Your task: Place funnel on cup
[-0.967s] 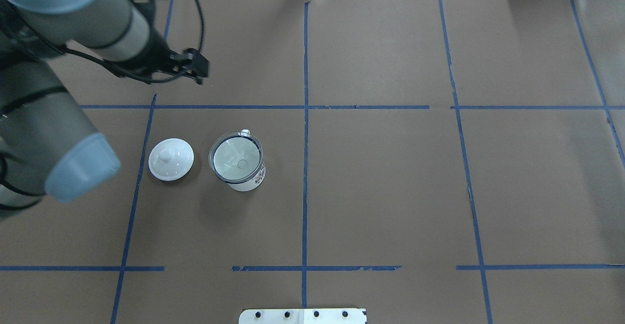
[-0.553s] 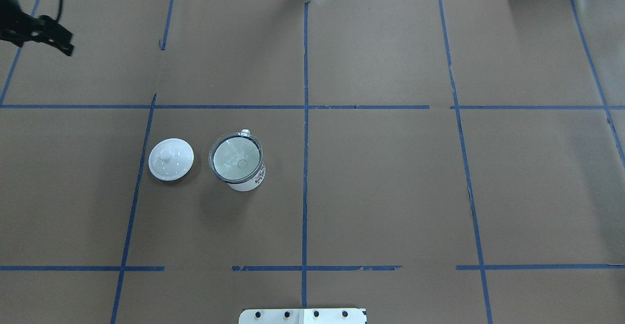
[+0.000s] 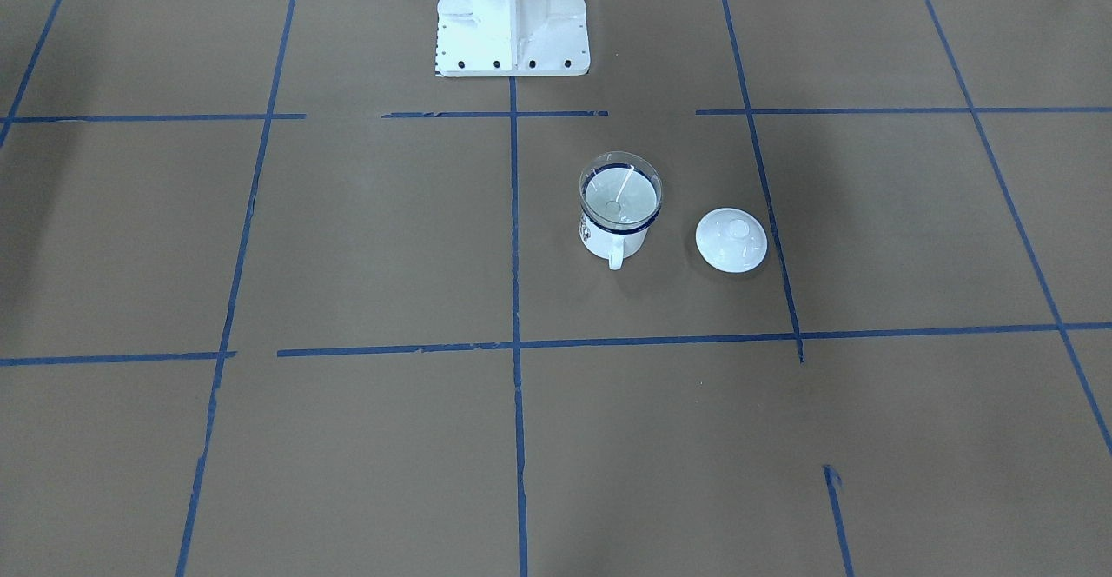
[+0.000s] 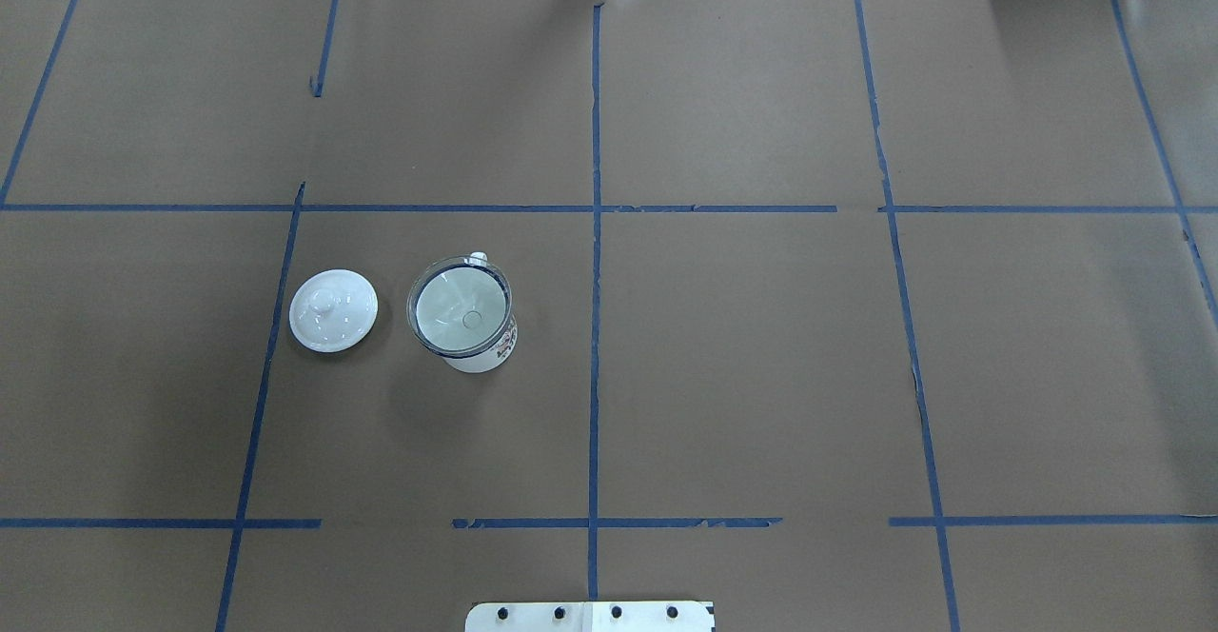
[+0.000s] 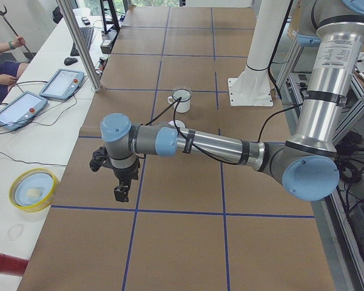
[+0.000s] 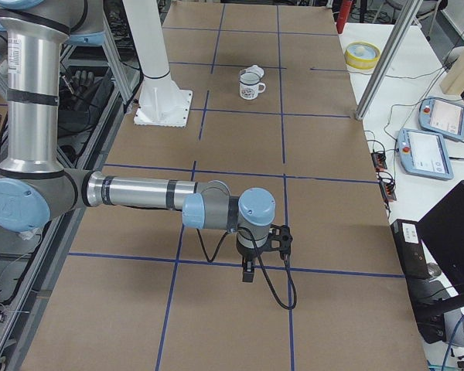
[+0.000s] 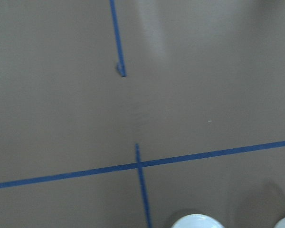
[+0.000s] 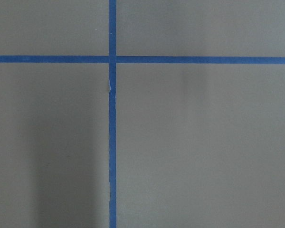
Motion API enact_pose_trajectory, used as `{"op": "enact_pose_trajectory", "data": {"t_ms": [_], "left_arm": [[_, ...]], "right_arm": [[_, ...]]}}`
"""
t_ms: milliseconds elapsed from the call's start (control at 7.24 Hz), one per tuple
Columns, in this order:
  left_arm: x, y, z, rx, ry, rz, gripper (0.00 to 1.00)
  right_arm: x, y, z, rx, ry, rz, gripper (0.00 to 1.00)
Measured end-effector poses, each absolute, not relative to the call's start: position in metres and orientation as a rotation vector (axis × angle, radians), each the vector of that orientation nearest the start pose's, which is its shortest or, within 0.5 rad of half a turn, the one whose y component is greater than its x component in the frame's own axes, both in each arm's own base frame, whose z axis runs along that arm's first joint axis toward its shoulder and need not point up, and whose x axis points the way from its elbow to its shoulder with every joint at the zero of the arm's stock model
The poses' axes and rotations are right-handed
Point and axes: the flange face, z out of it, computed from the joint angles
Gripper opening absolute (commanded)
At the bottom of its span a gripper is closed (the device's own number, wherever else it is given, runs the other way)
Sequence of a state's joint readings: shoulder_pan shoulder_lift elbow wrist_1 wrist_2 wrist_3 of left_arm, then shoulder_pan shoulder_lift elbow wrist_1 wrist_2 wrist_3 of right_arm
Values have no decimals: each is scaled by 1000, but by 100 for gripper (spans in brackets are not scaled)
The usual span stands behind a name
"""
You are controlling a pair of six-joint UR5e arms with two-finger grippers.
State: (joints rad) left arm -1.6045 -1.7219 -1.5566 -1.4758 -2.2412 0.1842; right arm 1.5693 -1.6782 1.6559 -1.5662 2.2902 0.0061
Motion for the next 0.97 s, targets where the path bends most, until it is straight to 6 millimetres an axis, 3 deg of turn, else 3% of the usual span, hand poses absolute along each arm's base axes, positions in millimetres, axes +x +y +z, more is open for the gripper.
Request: {"op": "enact_pose_trajectory", "data": {"t_ms": [276,553,829,967], "left_arm": [[-113,-512,645,101,731,119,100],[-113,-480,667,72,786,92,100],[-111,-463,674,59,796,82,100],[-110,-464,664,76,794,87,100]], "right_arm": [[67,-445,670,-20,-719,11,100],[67,-445,670,-19,-719,11,100],[67,-445,670,-19,-719,11,100],[67,-445,670,-19,-719,11,100]]}}
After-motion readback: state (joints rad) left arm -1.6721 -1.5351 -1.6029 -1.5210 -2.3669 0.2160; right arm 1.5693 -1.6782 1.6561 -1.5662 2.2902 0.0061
